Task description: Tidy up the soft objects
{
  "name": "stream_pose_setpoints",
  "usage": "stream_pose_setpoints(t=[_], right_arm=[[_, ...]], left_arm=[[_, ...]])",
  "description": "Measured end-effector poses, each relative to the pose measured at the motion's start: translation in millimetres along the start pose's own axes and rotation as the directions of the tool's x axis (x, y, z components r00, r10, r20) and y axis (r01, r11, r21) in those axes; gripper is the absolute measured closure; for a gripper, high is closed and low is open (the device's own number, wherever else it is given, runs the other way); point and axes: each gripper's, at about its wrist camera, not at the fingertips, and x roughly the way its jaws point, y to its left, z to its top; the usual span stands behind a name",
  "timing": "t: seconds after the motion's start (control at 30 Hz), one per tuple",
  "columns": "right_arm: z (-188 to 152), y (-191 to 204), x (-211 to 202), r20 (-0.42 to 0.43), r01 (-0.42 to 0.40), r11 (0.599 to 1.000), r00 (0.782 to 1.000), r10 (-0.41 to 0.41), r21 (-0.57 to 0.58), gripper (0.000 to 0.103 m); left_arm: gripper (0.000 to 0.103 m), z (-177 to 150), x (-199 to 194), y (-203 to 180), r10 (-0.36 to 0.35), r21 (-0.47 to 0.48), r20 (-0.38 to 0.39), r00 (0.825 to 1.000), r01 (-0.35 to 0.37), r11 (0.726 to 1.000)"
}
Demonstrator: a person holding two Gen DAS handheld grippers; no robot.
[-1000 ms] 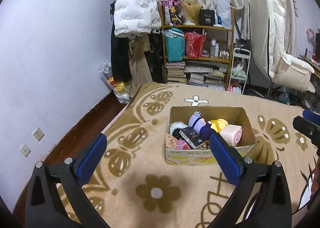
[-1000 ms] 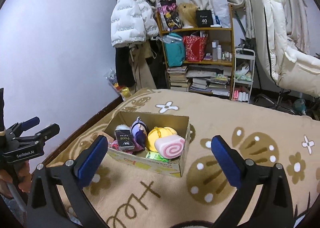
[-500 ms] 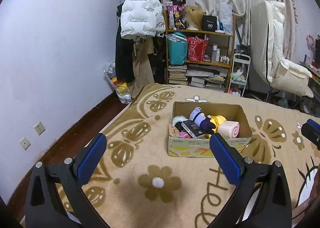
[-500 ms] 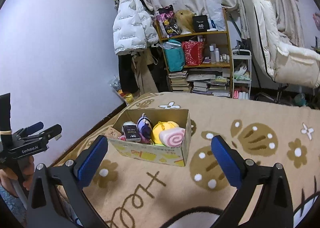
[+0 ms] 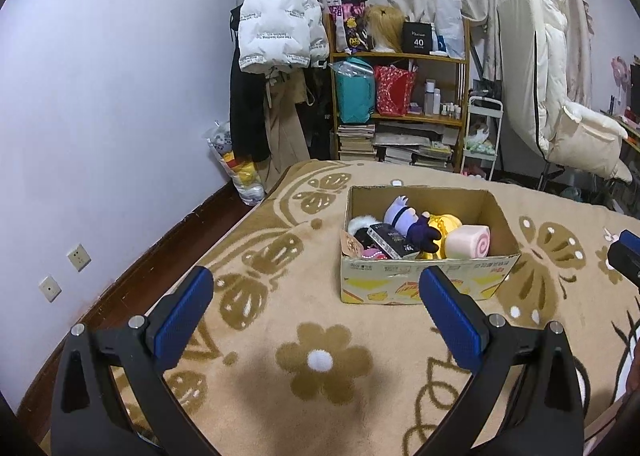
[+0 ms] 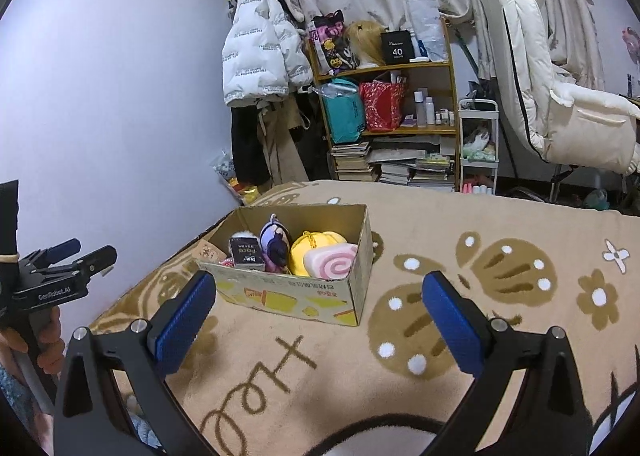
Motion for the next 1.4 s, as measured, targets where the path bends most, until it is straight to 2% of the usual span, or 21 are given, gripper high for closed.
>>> stream_pose_setpoints(t=[0.5,0.87,1.0,1.4], right_arm=[[-9.3,-4.1,28.2,-0.052,0.027,1.000,0.998,-0.026,0.016,0.000],[-11.5,-4.1,28.8,-0.054,0.028,0.999,0.998,-0.027,0.015,0.000],[-11.3,-4.4,29.0,-0.053,0.026,1.000,0.998,-0.025,0.015,0.000],[-11.0,-4.7,28.1,-0.055,0.027,1.000,0.998,-0.026,0.015,0.000]], left_arm=[[0.001,-5.0,25.5,-9.6,-0.016,0.024,-0.050,0.999,0.018,1.000],[0.001,-5.9,24.2,-14.0,-0.012,0.051,-0.046,0.999,0.014,0.999],[0.001,-5.9,24.1,-14.0,-0.044,0.043,-0.053,0.998,0.046,0.998],[0.001,-6.4,27.0,-14.8,-0.043,0.054,-0.066,0.997,0.047,0.997]])
